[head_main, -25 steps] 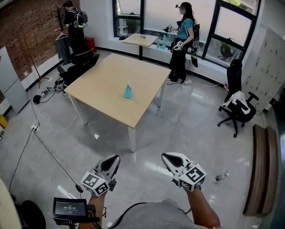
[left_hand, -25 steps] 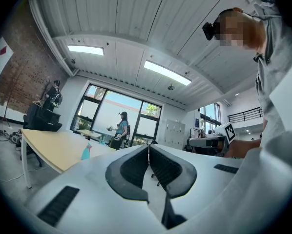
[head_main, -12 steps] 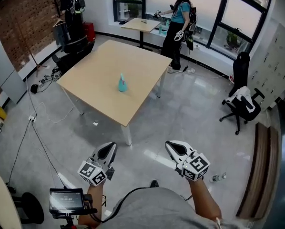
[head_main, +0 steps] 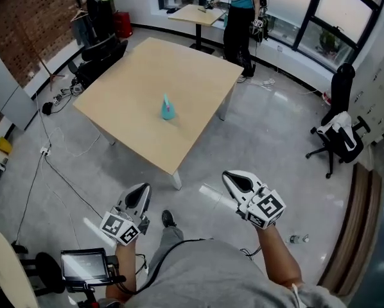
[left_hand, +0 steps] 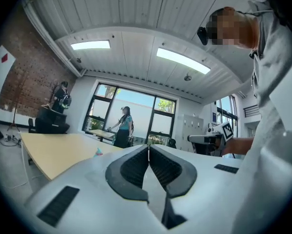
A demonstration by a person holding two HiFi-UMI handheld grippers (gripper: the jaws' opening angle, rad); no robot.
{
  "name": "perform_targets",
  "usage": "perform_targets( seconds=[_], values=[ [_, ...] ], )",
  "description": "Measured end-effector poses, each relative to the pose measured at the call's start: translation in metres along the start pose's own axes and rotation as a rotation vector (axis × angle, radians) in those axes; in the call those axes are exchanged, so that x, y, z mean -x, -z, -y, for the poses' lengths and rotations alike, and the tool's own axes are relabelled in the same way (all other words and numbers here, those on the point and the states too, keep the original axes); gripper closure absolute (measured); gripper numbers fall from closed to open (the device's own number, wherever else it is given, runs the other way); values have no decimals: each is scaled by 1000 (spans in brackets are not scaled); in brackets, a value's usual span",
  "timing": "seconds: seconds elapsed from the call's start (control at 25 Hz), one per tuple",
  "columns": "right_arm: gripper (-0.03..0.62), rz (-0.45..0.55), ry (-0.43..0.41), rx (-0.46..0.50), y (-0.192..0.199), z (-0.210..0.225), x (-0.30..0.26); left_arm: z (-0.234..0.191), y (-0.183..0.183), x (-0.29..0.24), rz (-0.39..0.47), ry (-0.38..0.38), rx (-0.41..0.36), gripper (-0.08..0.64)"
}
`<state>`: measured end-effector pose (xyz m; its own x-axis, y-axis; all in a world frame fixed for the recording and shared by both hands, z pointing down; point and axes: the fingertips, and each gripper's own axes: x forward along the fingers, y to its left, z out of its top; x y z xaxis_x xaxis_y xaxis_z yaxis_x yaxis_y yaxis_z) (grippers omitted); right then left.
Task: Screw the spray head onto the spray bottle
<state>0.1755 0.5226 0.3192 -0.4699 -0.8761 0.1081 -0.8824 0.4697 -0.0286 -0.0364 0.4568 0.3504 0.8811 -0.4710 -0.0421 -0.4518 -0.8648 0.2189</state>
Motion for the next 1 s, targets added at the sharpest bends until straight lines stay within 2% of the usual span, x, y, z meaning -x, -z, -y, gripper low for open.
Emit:
perform_targets(
  seconds=[0.12, 0.32, 0.48, 0.64, 0.8, 1.0],
  values=[
    [586, -2, 27, -1, -11, 23, -47, -53, -12, -29, 19, 19, 46, 554],
    [586, 24, 85, -8, -39, 46, -134, -136, -41, -64, 32, 77, 71, 554],
    [585, 46, 84, 14, -59, 59, -198, -193, -50, -95, 12, 119, 59, 554],
    [586, -2, 59, 21, -54, 81, -235, -230, -52, -129, 16, 124, 79, 554],
    [586, -20, 41, -4, -42, 134, -264, -260, -40, -175, -5, 103, 84, 554],
    [584, -22, -87, -25, -29, 193, -321, -293, -40, -225, -21, 27, 50, 554]
  ],
)
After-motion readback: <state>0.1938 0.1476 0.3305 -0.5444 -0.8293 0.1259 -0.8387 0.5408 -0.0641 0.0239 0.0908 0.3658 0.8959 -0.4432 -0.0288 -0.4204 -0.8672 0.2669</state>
